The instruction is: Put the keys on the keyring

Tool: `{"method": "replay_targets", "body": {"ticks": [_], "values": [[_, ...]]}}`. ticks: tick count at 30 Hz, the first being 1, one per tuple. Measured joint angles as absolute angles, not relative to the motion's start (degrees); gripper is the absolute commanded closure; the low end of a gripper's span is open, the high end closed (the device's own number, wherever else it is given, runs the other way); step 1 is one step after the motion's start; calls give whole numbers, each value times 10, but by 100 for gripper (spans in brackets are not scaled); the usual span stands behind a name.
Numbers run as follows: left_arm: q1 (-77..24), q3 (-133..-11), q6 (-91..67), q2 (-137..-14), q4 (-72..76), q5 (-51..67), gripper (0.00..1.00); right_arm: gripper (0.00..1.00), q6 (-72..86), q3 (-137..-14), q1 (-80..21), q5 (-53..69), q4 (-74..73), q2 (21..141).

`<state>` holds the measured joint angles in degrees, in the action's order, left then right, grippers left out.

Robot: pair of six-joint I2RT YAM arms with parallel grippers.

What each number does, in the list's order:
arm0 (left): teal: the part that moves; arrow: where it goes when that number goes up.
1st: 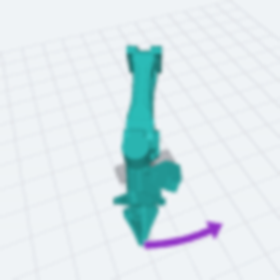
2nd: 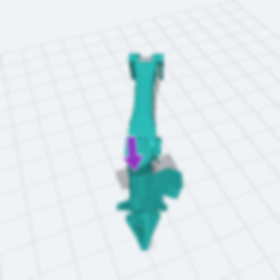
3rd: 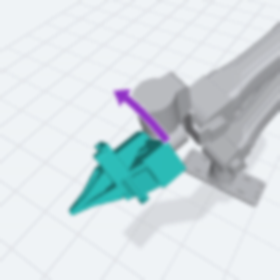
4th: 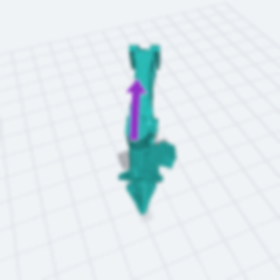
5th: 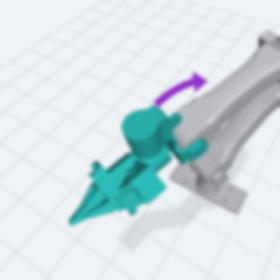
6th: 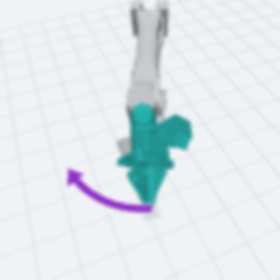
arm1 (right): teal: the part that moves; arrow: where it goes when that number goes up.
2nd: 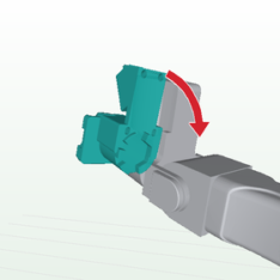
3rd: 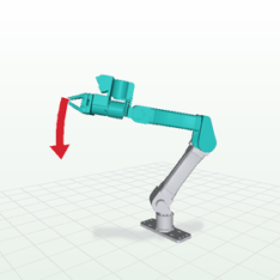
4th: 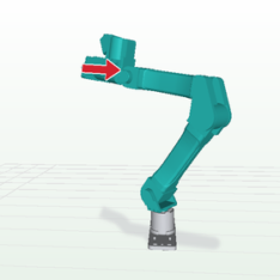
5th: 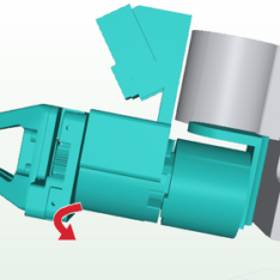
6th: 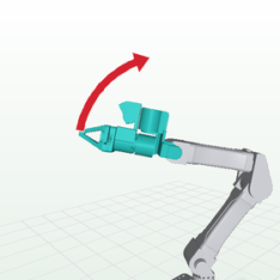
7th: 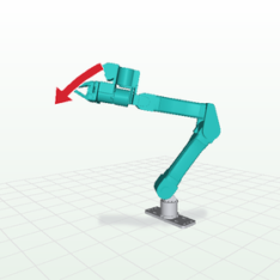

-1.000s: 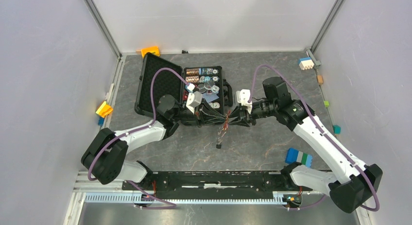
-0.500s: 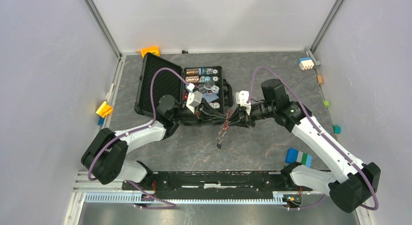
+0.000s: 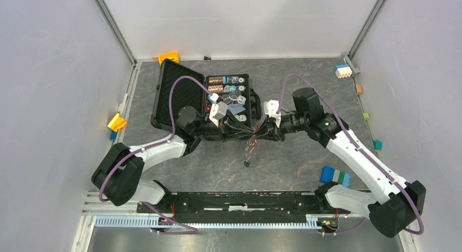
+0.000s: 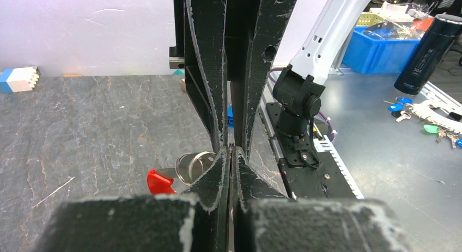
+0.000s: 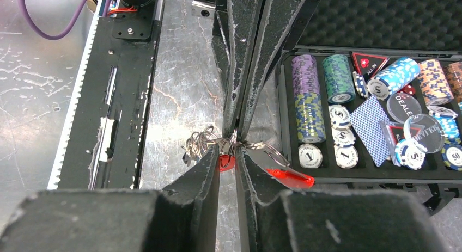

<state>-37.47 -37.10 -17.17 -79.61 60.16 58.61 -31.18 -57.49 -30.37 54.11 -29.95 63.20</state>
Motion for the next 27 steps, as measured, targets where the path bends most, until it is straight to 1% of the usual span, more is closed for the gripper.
{"method": "replay_targets", "body": {"ticks": [10,15,20,27], "values": [[-375,-371,-172,-796,602,586,98,83,-306,-573,-303,543,-294,637],[-375,-371,-172,-796,601,586,98,90,-300,-573,-303,544,-291,638],[-375,-371,-172,-796,601,586,98,100,-296,-573,-303,545,-290,638],[-375,-371,-171,-796,600,586,98,100,-294,-572,-303,543,-288,639]]}}
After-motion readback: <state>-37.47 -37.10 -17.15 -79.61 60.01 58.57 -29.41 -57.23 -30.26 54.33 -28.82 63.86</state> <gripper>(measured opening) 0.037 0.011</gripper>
